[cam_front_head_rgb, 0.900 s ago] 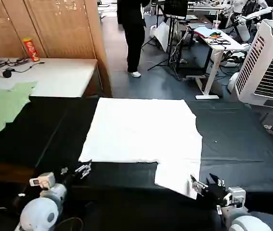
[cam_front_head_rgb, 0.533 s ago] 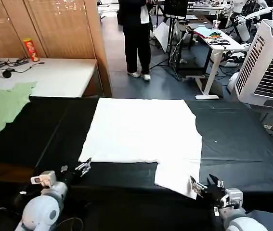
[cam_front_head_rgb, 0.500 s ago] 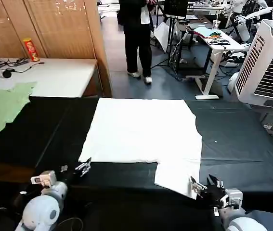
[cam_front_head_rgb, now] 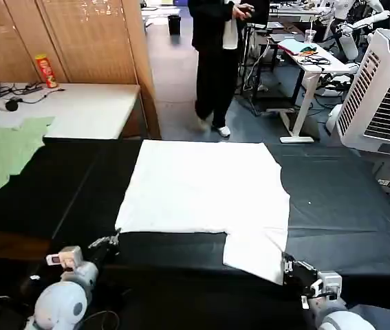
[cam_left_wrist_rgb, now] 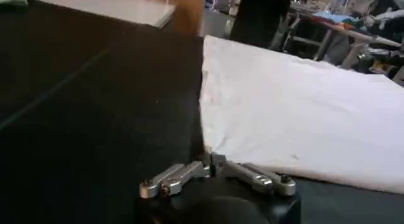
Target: Fold and organize the clothes.
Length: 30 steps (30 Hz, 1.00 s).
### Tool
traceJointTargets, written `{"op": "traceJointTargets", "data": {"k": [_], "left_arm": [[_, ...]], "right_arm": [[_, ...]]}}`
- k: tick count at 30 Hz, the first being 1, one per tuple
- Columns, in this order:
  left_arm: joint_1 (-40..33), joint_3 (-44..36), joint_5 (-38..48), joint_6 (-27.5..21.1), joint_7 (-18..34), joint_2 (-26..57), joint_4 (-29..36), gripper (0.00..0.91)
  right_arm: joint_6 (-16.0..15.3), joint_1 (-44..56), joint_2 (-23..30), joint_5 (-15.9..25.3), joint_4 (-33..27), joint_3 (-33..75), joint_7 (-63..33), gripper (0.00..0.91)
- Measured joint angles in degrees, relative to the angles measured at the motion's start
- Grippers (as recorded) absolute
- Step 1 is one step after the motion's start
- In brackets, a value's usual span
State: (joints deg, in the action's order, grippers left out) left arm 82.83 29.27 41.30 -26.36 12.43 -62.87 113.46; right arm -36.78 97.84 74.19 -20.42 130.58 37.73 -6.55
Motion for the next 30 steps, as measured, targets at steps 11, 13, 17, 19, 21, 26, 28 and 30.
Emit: {"op": "traceJointTargets", "data": {"k": [11,13,17,19,21,26,28,30], "left_arm": [[6.70,3.35,2.34,-0.34,4.01,2.28,7.09,0.000],[8.19,4.32,3.08,-0.36,4.40,2.84,8.77,0.000],[10.31,6.30,3.82,0.64,5.10,2.76,11.60,0.000],[10.26,6.72,3.68,1.89,5.14,2.24,12.11,0.000],[9.59,6.75,3.35,2.95,4.99,1.59,12.09,0.000],[5.96,5.49,2.13,4.02,4.26,-0.62,10.44,0.000],[4.07,4.53,1.17,4.21,3.84,-1.55,9.38,0.000],[2.27,3.56,-0.20,4.59,3.23,-2.18,8.23,0.000]], "right_arm": [[1.30,6.73,1.63,-0.39,6.52,0.92,-0.81,0.029],[2.86,5.87,1.23,-1.78,5.99,1.46,-0.52,0.029],[6.43,2.08,-0.09,-4.59,3.27,1.98,0.75,0.029],[7.72,-0.36,-0.72,-5.60,1.16,1.67,0.78,0.020],[9.16,-3.65,-1.56,-6.18,-1.95,1.05,1.24,0.020],[12.68,-12.40,-3.58,-6.28,-9.24,-0.78,2.28,0.020],[13.61,-15.85,-4.42,-6.30,-12.00,-1.51,2.41,0.020],[14.20,-19.29,-5.33,-6.24,-14.93,-2.53,2.74,0.020]]}}
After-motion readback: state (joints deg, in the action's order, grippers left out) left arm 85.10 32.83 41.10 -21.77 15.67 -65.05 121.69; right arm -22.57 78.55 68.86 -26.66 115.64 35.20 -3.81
